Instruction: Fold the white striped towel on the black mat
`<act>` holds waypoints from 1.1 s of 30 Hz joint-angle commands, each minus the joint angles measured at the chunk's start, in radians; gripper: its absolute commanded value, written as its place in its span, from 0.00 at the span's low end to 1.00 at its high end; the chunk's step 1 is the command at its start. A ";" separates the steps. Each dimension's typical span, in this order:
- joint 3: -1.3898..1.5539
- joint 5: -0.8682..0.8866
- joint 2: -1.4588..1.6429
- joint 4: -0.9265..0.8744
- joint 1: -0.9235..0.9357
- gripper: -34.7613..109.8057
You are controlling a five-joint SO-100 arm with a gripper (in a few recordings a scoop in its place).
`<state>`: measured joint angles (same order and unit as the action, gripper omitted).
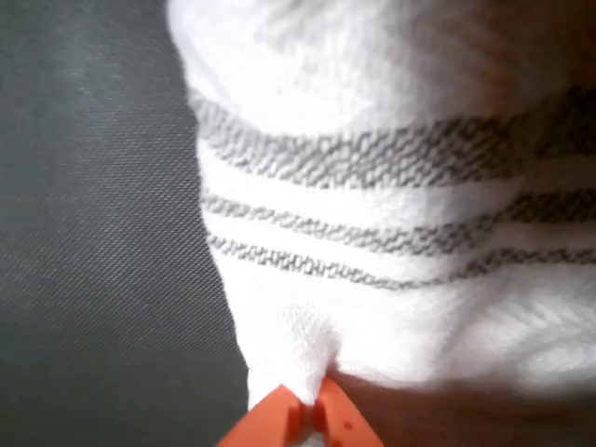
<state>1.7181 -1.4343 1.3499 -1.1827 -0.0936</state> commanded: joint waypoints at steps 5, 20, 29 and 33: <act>-0.094 0.077 0.074 -0.032 -0.124 0.24; -0.104 0.181 0.067 -0.017 -0.250 0.28; 0.087 0.114 0.295 0.002 -0.181 0.34; 0.279 0.064 0.492 0.020 -0.144 0.35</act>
<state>1.8975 -1.3315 1.6782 -1.1612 -0.2562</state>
